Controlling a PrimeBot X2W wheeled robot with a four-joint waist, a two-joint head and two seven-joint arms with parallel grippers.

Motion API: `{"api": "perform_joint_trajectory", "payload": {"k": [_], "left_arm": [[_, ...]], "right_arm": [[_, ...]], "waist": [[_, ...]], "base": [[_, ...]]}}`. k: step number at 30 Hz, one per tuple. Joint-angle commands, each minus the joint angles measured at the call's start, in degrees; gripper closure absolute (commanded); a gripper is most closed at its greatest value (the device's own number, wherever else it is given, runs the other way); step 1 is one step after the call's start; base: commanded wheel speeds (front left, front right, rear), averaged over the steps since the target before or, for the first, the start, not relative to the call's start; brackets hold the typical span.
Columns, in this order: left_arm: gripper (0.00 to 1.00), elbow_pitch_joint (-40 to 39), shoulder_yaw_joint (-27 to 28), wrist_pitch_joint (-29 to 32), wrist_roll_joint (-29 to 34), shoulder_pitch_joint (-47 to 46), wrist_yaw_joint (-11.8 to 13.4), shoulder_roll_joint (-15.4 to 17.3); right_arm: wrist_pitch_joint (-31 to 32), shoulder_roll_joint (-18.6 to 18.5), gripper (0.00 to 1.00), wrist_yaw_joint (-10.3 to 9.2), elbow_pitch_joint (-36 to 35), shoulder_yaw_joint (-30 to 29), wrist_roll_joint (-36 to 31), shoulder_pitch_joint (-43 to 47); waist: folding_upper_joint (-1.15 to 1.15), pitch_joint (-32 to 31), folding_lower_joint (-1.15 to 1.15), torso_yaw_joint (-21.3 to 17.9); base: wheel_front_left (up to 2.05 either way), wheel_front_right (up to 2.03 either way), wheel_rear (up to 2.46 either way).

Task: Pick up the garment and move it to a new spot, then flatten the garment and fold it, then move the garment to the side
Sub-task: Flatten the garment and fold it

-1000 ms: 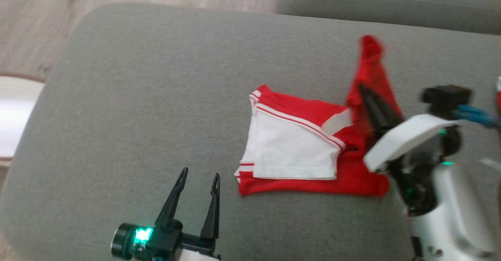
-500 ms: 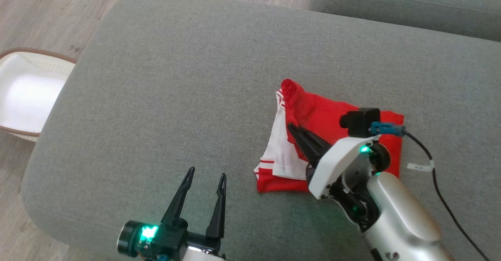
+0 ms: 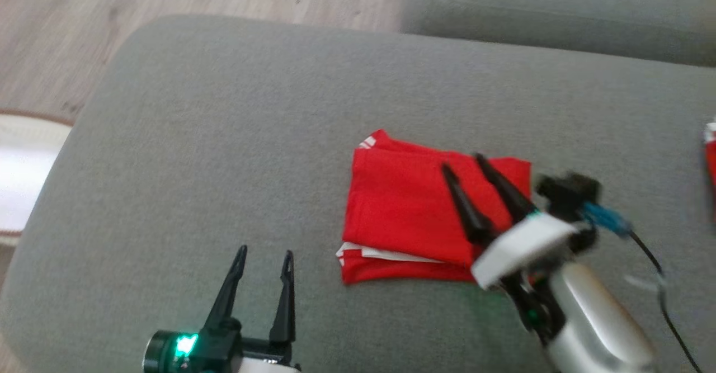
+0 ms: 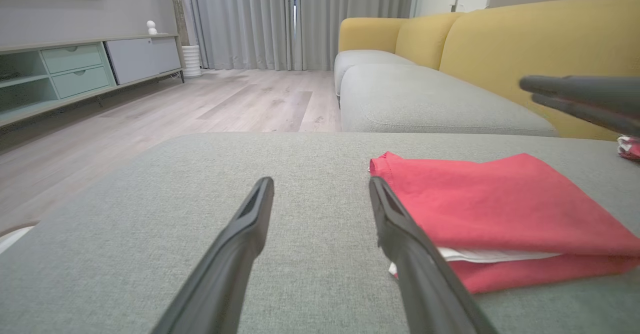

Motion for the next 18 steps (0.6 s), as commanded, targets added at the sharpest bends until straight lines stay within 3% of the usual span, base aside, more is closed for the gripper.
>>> {"api": "perform_joint_trajectory", "payload": {"k": [1, 8, 18], "left_arm": [[0.0, -2.27, 2.24, -0.56, 0.13, -1.02, 0.11, -0.53], [0.0, -4.32, 4.96, -0.56, 0.35, 1.48, -0.09, -1.12], [0.0, -4.32, 5.76, -0.56, 2.74, 4.0, -1.92, -1.62]], "right_arm": [[-1.51, -0.18, 0.0, -0.04, -1.91, 0.15, -0.49, 0.81], [-13.03, -2.42, 0.0, -0.04, -0.88, -7.95, -8.3, 9.61], [-14.11, 1.42, 0.0, -0.04, -7.6, -17.49, -16.5, 22.26]], "waist": [[0.0, -1.69, 0.0, -1.73], [0.0, -5.47, 0.0, -5.25], [0.0, -8.3, 0.0, -7.2]], "base": [[0.0, 0.0, 0.0], [0.0, 0.0, 0.0], [0.0, 0.0, 0.0]]}}
